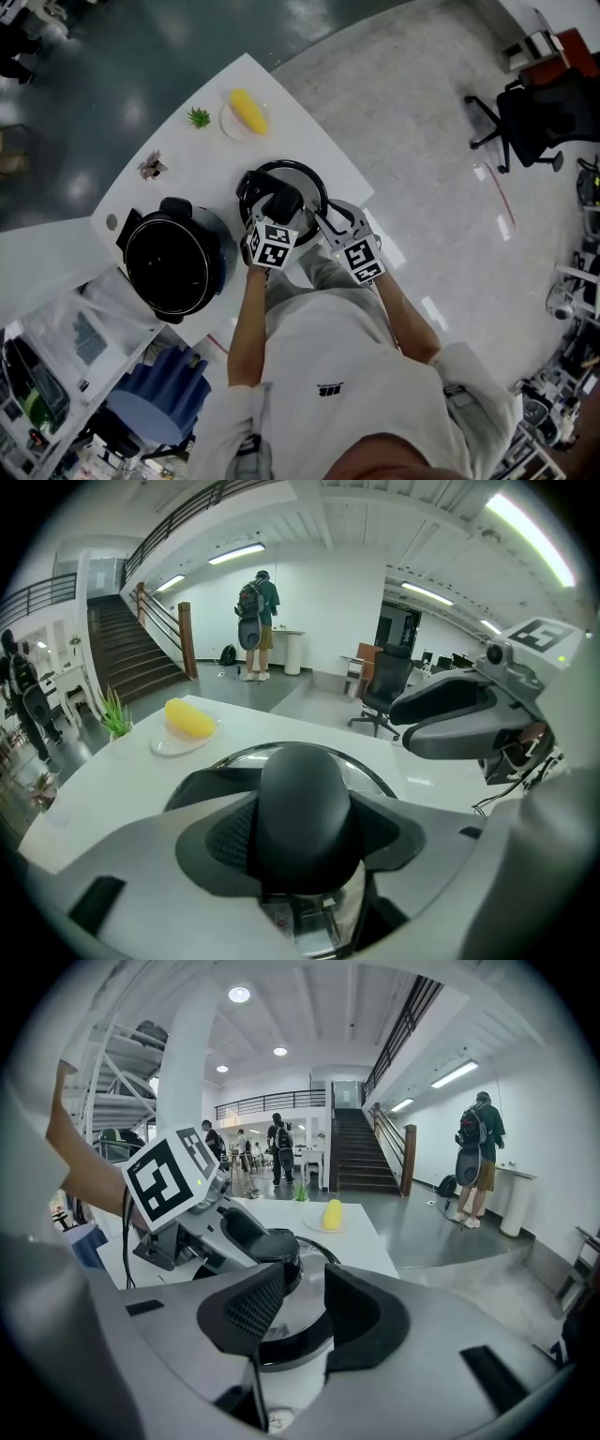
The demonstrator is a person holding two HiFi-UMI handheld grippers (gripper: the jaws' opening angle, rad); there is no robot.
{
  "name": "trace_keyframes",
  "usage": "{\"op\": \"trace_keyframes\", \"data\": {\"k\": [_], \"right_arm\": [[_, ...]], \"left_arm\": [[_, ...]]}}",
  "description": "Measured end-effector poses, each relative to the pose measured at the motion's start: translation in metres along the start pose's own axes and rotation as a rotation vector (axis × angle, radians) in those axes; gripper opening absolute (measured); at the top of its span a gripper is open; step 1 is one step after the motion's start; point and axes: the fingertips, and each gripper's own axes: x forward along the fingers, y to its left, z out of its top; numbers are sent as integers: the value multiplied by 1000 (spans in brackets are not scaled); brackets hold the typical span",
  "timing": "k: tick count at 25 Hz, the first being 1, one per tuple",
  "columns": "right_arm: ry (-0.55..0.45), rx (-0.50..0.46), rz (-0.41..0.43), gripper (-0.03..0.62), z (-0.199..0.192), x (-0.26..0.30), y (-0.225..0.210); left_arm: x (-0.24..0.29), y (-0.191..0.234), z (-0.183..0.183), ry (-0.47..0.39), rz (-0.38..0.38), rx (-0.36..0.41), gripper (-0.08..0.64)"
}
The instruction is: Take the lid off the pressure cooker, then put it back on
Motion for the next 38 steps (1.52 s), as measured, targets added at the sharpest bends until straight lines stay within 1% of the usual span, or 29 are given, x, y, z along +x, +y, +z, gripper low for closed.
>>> {"op": "trace_keyframes", "data": {"k": [4, 9, 15, 26, 34, 38], "right_arm": [[0, 2, -11, 120, -1, -1, 2], [-3, 5, -24, 120, 2, -3, 2], [-5, 8, -38, 120, 3, -4, 0], [-22, 9, -69, 120, 26, -22, 5], [-59, 11, -73, 120, 59, -46, 12], [-79, -7, -66, 120, 81, -58, 19]], "left_arm": [[0, 0, -2, 12, 6, -21, 290], [-2, 0, -2, 19, 11, -25, 288], [-6, -4, 3, 10, -13, -31, 288], [-35, -16, 31, -8, -51, 48, 288], [-73, -28, 62, -35, -85, 106, 288], [-96, -32, 78, -53, -105, 131, 288]]}}
